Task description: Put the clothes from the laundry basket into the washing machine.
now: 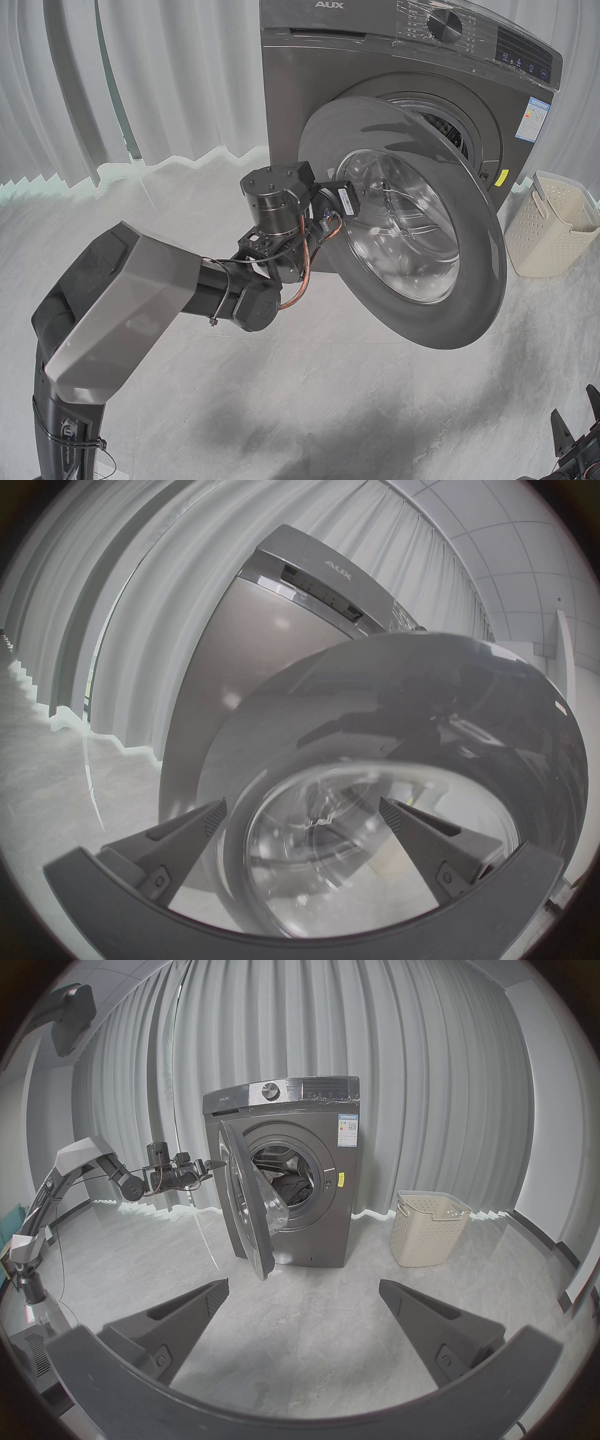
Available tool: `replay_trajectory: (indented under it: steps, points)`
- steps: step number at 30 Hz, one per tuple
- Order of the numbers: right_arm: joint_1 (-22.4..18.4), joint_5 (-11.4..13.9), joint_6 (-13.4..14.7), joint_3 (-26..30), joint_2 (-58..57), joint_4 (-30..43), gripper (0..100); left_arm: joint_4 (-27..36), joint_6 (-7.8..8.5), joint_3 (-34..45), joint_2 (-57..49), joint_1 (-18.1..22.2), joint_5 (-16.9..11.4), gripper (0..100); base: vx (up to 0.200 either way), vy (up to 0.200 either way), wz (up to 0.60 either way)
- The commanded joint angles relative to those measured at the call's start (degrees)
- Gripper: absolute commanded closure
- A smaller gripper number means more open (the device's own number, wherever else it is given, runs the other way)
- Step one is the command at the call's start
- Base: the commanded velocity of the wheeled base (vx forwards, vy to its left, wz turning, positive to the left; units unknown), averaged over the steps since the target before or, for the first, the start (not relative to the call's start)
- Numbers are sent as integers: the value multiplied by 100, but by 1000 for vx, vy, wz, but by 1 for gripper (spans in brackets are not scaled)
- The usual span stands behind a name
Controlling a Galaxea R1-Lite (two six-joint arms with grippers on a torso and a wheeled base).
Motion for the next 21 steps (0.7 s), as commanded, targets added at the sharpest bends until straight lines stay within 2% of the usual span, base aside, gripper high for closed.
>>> replay_trajectory:
  steps: [1, 4, 6, 9, 10, 11, 12, 13, 15, 18, 21]
  points:
    - [1, 4, 5, 84, -66, 0, 0, -57, -22, 1957, -1499, -147, -4, 0, 0, 0, 0]
    - [1, -5, 5, 84, -66, 0, 0, -49, 40, 3750, -2826, -446, -12, 0, 0, 0, 0]
    - [1, -5, 5, 84, -66, 0, 0, -57, 137, 4858, -3634, -631, -47, 0, 0, 0, 0]
    - [1, -5, -4, 84, -66, 0, 0, -57, 488, 6536, -4926, -903, -127, 0, 0, 0, 0]
    - [1, -5, -4, 84, -66, 0, 0, -49, 567, 6844, -5164, -903, -153, 0, 0, 0, 0]
    - [1, 4, -13, 84, -66, 0, 0, -31, 743, 7477, -5673, -859, -232, 0, 0, 0, 0]
    - [1, 4, -13, 84, -66, 0, 0, -31, 840, 7793, -5946, -833, -267, 0, 0, 0, 0]
    - [1, 4, -13, 84, -66, 0, 0, -31, 936, 8092, -6236, -736, -294, 0, 0, 0, 0]
    - [1, 4, -22, 75, -66, 0, 0, 13, 1024, 8461, -6711, -402, -302, 0, 0, 0, 0]
    - [-8, 4, -22, 75, -57, 0, 0, 30, 980, 8813, -7431, 187, -276, 0, 0, 0, 0]
    - [1, 4, -13, 84, -66, 0, 0, 57, 980, 9138, -7871, 573, -258, 0, 0, 0, 0]
